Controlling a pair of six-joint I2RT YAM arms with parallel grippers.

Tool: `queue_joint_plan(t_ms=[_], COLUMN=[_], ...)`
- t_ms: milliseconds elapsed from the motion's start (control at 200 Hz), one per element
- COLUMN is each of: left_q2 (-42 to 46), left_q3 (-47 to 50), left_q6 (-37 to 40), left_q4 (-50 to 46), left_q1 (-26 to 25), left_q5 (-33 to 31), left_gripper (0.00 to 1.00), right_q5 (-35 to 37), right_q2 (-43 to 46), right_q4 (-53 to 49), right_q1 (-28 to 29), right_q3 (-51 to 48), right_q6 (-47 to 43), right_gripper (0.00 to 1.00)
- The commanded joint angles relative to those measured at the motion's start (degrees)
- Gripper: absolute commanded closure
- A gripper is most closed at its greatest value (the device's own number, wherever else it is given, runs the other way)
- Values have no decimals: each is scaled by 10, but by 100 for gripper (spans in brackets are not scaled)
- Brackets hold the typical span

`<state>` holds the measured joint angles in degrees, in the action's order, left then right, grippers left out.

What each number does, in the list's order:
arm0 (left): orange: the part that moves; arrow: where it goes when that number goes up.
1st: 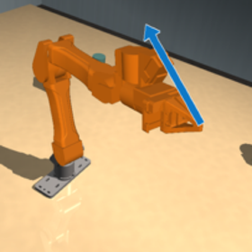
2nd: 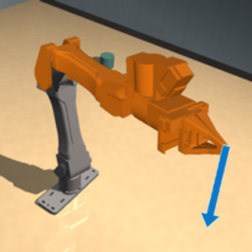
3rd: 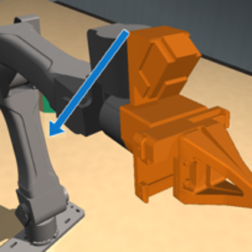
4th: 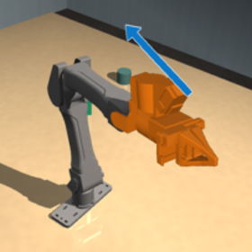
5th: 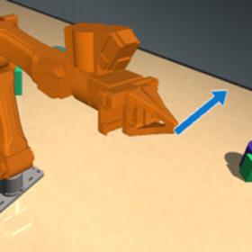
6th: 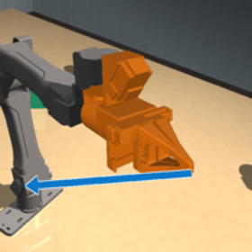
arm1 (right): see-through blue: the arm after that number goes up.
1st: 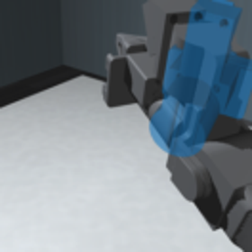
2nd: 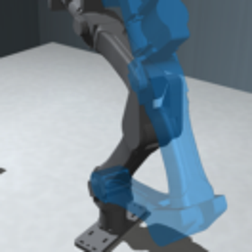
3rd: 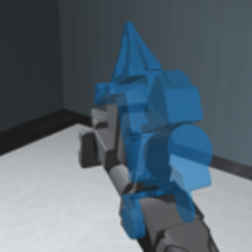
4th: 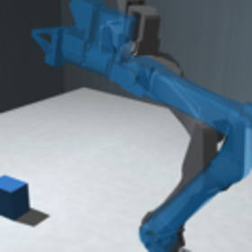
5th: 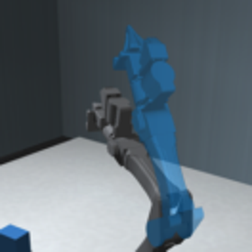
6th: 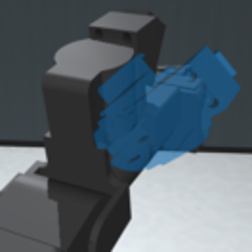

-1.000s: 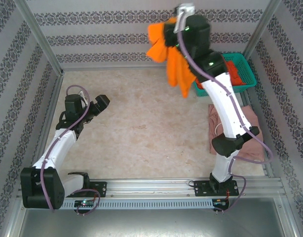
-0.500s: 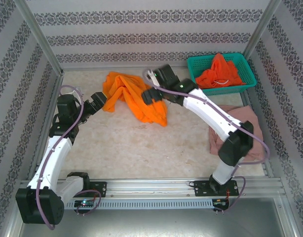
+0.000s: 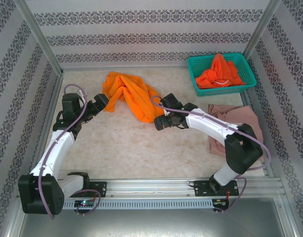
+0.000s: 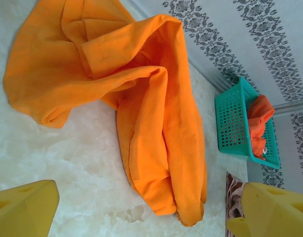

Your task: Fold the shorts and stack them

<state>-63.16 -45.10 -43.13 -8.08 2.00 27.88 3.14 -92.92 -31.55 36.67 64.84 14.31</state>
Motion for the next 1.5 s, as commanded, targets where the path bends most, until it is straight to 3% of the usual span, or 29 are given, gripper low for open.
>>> queue_joint_plan(t_ms=[0, 110, 220, 375, 470, 654, 984, 1109, 1404, 1499], left_q2=[-19, -47, -99, -185, -248, -360, -481, -512, -545, -552], left_q3=[8, 2, -35, -95, -136, -196, -258, -279, -296, -301], left_q6=[-16, -27, -32, -69, -101, -178, -190, -208, -235, -240], left_q4=[36, 70, 76, 106, 112, 164, 167, 195, 231, 237], left_q1=[6, 7, 8, 16, 22, 29, 29, 29, 25, 24], left_q5=[12, 15, 17, 28, 32, 54, 54, 68, 91, 99], left_gripper=[5, 5, 5, 8, 12, 24, 31, 39, 66, 87], right_q5=[17, 51, 82, 122, 150, 143, 134, 136, 135, 136], right_q2=[-50, -103, -137, -99, -68, -45, -47, -49, -58, -60], right_q4=[16, 13, 9, 20, 19, 19, 18, 17, 17, 16], right_q1=[12, 12, 11, 11, 10, 11, 10, 10, 8, 7], right_q3=[11, 49, 80, 68, 57, 46, 51, 51, 51, 55], right_q6=[-24, -36, -47, -66, -81, -89, -97, -101, -100, -98], right_gripper=[9, 20, 50, 81, 89, 91, 92, 92, 91, 92])
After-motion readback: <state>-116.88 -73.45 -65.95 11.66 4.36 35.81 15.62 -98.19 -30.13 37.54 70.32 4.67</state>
